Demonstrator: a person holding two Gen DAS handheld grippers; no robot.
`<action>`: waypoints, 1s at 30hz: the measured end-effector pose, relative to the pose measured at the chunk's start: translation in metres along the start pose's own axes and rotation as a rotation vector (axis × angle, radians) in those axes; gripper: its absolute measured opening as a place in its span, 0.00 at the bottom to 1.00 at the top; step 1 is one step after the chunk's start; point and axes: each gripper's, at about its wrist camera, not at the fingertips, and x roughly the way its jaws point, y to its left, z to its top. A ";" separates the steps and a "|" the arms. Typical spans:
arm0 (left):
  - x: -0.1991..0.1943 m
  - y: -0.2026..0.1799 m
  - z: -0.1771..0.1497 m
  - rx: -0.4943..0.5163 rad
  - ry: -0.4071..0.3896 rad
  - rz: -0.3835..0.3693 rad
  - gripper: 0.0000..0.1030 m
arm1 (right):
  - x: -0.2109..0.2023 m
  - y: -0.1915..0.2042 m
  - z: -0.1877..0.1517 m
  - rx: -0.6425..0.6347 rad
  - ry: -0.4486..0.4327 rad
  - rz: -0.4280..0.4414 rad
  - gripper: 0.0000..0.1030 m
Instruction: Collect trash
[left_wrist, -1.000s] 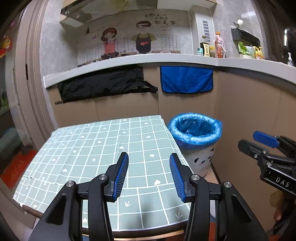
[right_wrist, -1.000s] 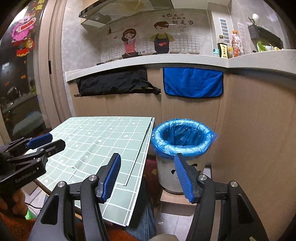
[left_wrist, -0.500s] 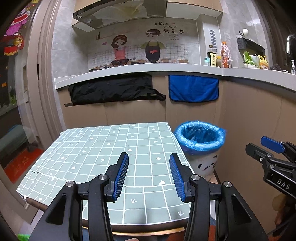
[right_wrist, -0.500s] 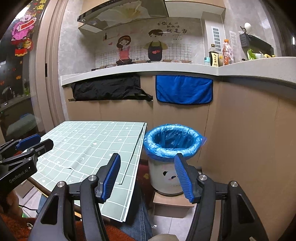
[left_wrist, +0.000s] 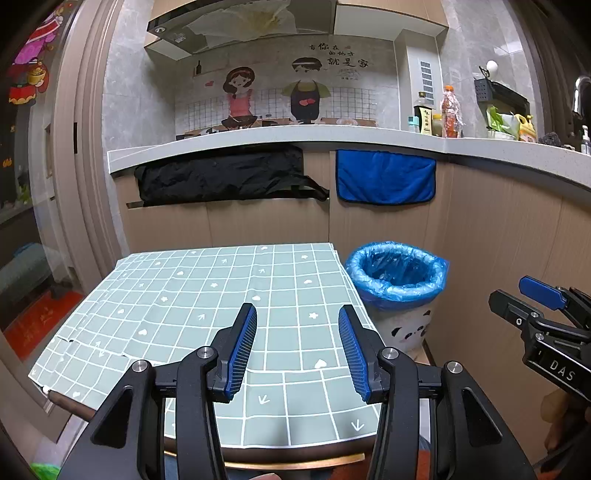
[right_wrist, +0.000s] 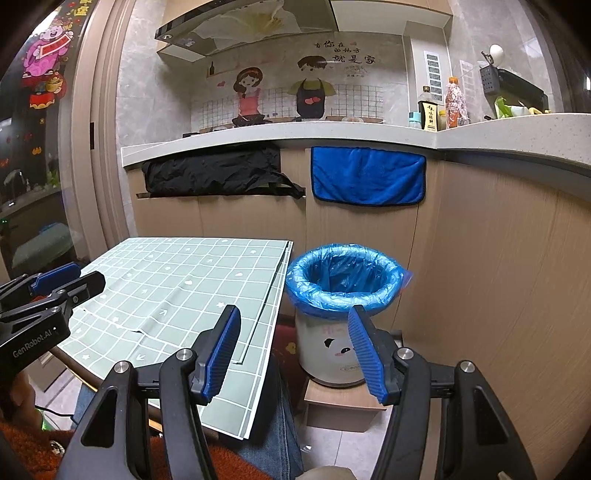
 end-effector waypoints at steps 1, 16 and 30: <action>0.000 0.000 0.000 0.000 0.001 -0.001 0.46 | 0.000 -0.001 0.000 0.001 0.000 -0.003 0.56; 0.000 -0.002 -0.001 0.011 0.002 -0.015 0.46 | -0.002 -0.003 -0.003 0.003 -0.009 -0.009 0.56; -0.002 -0.004 -0.001 0.013 0.004 -0.029 0.46 | -0.011 -0.007 -0.001 0.014 -0.031 -0.026 0.56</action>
